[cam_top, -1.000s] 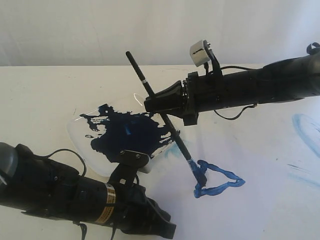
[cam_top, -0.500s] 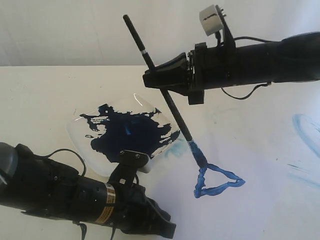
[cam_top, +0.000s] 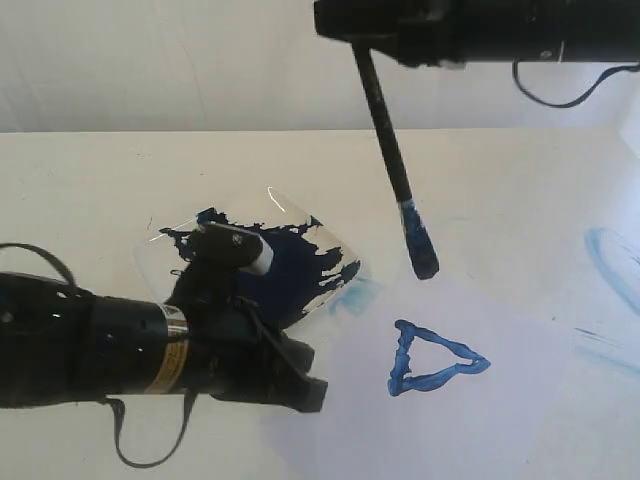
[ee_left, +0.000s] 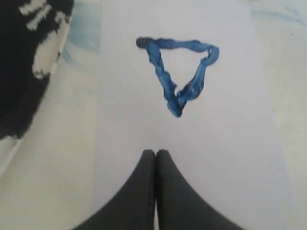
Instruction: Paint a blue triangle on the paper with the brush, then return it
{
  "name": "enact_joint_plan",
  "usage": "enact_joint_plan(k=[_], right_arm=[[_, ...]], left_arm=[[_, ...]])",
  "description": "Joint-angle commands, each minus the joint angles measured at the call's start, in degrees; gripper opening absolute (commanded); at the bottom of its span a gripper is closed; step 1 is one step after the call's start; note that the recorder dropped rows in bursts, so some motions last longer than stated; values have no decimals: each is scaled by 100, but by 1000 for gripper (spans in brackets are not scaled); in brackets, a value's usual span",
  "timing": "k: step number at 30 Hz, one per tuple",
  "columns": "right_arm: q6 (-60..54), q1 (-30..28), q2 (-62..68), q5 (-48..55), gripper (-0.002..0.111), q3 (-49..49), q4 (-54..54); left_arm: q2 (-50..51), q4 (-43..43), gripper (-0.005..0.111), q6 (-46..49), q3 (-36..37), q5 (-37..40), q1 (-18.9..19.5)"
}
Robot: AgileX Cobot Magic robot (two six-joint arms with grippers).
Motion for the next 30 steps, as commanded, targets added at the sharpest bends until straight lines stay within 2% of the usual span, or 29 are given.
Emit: enact_joint_plan(k=[1,3,7,11,13,14,15,18,19,20,23,24,27,30], right_arm=[[1096,-43,-737,-1531,0,12,46],[1795,-43,-1029,-2485,0,12,32],[2545,-43,-1230,-3018,0,12,32],[2513,-43,-1230,-3018,0,12,-228],[2526,-43,-1230,-3027,0,12,-254],[2635,-43,-1230,-3027,0,12,-190],[2790,-43,-1230,-3048,0,12,-176],[3500,-43,-1194,-3545,0,12,-176],[3673,-43,-1180,-3692,0,12,-176],[3834,-43,-1156,-3898,0,12,-183],[4074,-17,-950,-4121,0,12,26],[4148,-17,-850,-4207,0,12,72],[4421,68,-499,-4230,0,12,288],[4419,127,-136,-4213,0,12,685]], left_arm=[[-1156,1299,0,-1002,71,1078,0],[-1890,2267,0,-1911,217,1436,0],[-3130,3588,0,-2862,577,1627,0],[-4088,3621,0,-2930,1050,2219,10],[-4458,3621,0,-2793,1254,2802,10],[-4655,3554,0,-2384,1321,3231,10],[-4773,2854,0,-1748,1346,3546,10],[-4993,-547,0,2310,1065,5603,10],[-4993,-1418,0,2765,869,6182,10],[-5008,-1783,0,3271,648,6589,-3],[-5030,-2878,0,4810,256,6827,9],[-5030,-3167,0,5046,175,6904,9],[-5030,-3612,0,5267,99,7074,9],[-5030,-3711,0,5279,192,7181,9]])
